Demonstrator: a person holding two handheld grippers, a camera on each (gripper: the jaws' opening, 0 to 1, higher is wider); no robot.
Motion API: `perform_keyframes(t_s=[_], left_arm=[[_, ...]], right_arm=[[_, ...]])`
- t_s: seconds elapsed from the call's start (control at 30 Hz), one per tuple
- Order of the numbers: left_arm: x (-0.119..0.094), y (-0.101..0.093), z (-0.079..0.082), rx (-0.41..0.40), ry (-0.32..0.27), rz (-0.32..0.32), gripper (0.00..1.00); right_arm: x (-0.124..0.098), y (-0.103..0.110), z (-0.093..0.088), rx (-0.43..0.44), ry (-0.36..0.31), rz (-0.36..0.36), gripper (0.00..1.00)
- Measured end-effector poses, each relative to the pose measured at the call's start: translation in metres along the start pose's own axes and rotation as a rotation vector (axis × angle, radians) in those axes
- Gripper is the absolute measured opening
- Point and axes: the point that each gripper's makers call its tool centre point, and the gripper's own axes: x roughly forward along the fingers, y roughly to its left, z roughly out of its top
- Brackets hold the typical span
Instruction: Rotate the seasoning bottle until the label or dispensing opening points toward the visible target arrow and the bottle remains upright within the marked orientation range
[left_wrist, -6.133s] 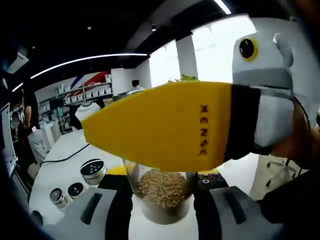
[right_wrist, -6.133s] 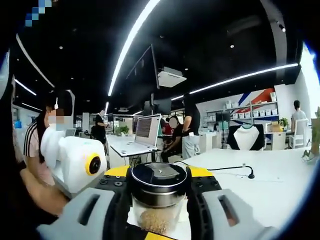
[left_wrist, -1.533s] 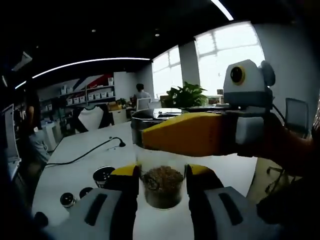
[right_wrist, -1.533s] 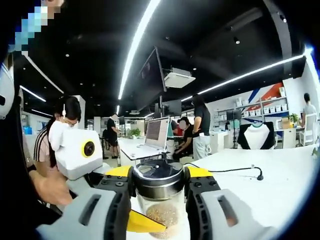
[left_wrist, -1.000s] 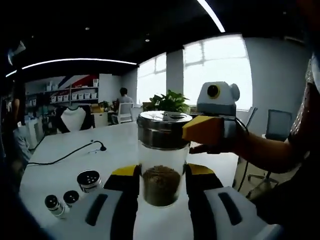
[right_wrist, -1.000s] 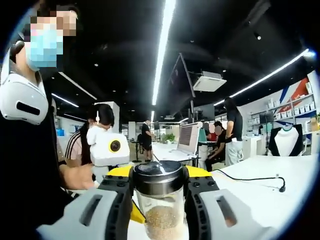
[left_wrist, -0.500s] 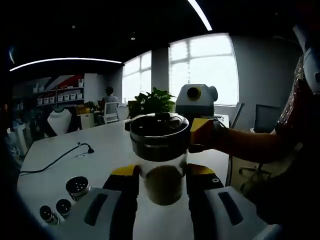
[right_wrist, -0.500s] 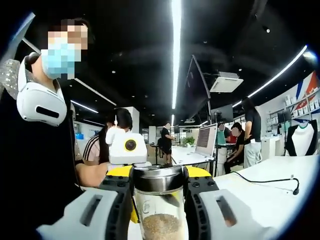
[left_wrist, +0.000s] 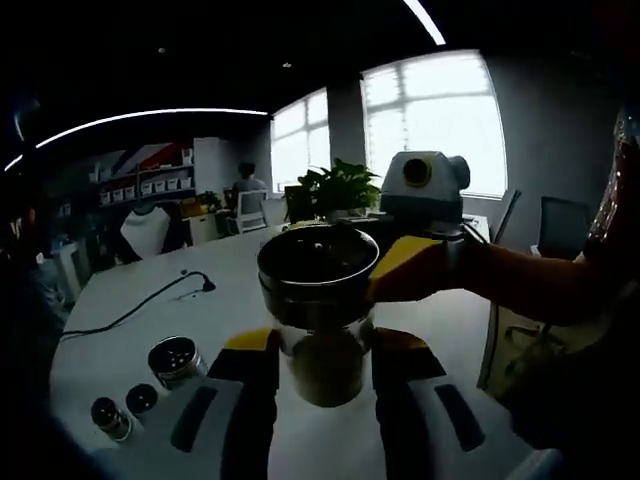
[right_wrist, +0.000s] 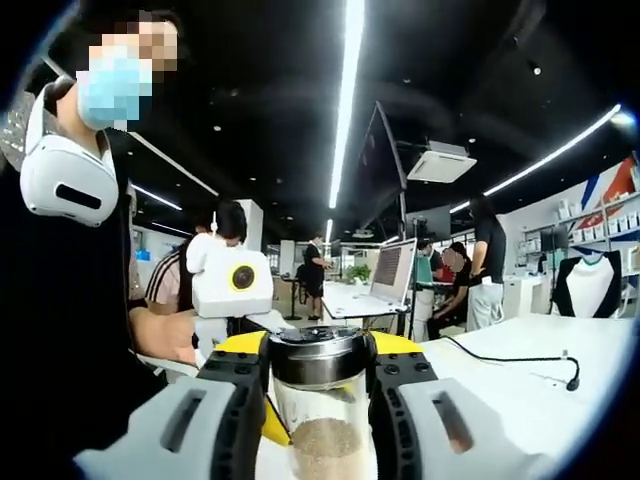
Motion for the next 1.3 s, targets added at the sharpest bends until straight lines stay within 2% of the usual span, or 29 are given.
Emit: perform_keyframes(t_s=[0.17, 0.33, 0.4, 0.53, 0.7, 0.77, 0.87, 0.97, 1.03, 1.17, 1.3], left_arm=[[0.001, 0.014, -0.012, -0.006, 0.049, 0.113, 0.38], [0.001, 0.018, -0.016, -0.024, 0.058, 0.161, 0.38], [0.0, 0.019, -0.018, -0.017, 0.064, 0.179, 0.38], [-0.001, 0.02, -0.024, -0.015, 0.073, 0.187, 0.38], [0.0, 0.022, -0.03, -0.036, 0.063, 0.153, 0.39], [0.002, 0.022, -0.035, -0.091, 0.055, 0.121, 0.39], [0.002, 0.024, -0.043, -0.167, 0.045, 0.093, 0.37], [-0.005, 0.027, -0.054, -0.163, 0.059, 0.098, 0.38], [-0.011, 0.026, -0.062, -0.215, 0.056, 0.083, 0.4], [-0.024, 0.033, -0.075, -0.218, 0.063, 0.107, 0.46], [-0.031, 0.039, -0.083, -0.226, 0.078, 0.131, 0.49]], right_arm=[[0.009, -0.011, -0.013, -0.013, 0.068, -0.147, 0.35], [0.017, -0.019, -0.018, -0.012, 0.082, -0.294, 0.36], [0.019, -0.02, -0.02, -0.002, 0.082, -0.323, 0.37], [0.018, -0.023, -0.025, 0.017, 0.094, -0.327, 0.36], [0.015, -0.03, -0.033, 0.149, 0.042, -0.279, 0.35], [0.014, -0.036, -0.04, 0.18, 0.028, -0.255, 0.35], [0.014, -0.039, -0.046, 0.187, 0.019, -0.242, 0.35], [0.008, -0.051, -0.049, 0.193, 0.0, -0.256, 0.35], [0.003, -0.063, -0.051, 0.201, -0.009, -0.273, 0.35], [0.0, -0.083, -0.059, 0.179, -0.006, -0.298, 0.35], [0.004, -0.095, -0.066, 0.149, 0.006, -0.283, 0.35]])
